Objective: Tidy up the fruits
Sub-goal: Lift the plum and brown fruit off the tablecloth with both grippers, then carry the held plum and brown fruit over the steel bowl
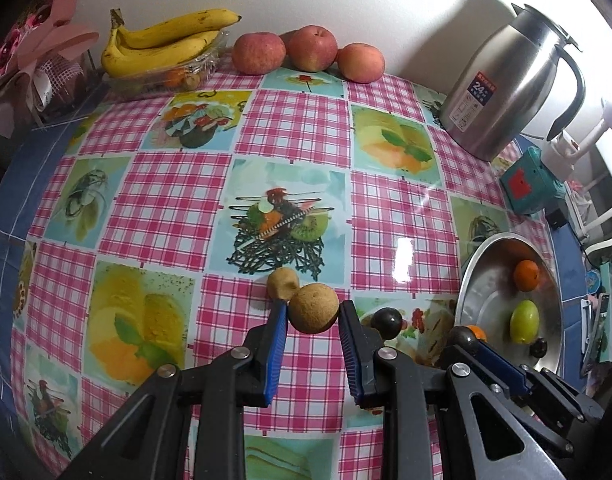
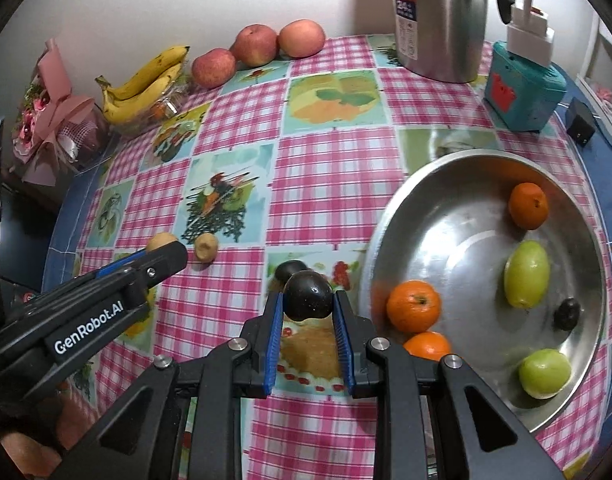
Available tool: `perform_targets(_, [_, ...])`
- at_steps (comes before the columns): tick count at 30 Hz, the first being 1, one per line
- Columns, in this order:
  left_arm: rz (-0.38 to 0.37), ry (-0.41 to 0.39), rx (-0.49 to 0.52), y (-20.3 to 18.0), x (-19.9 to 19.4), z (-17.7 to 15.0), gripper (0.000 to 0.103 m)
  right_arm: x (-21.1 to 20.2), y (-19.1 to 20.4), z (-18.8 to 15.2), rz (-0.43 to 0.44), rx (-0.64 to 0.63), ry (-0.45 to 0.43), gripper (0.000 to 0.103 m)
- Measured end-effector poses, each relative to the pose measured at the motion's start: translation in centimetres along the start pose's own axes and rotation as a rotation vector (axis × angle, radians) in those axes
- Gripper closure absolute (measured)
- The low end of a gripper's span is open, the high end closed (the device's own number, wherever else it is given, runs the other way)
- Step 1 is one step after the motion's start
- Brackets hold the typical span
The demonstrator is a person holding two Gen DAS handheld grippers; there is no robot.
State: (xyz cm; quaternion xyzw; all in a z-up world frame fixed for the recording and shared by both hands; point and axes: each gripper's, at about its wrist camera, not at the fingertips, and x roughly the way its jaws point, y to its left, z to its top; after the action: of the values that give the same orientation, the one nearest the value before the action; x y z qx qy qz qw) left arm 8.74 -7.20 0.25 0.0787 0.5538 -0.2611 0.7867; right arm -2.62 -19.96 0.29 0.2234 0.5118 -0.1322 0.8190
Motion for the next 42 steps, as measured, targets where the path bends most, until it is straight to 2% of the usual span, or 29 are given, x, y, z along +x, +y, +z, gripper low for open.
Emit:
perform_targets(22, [-0.01,0.002,0.077,-5.2,0.3,-1.0,0.075,-1.9,-6.9,0.5,-0.097,0.103,-0.036,0.077])
perform_targets(42, [-0.049,0.006,0.215,-12.3,0.8,-2.7,0.075,-4.2,-13.7,0.1,-0.21,0.219,-0.08,0.077])
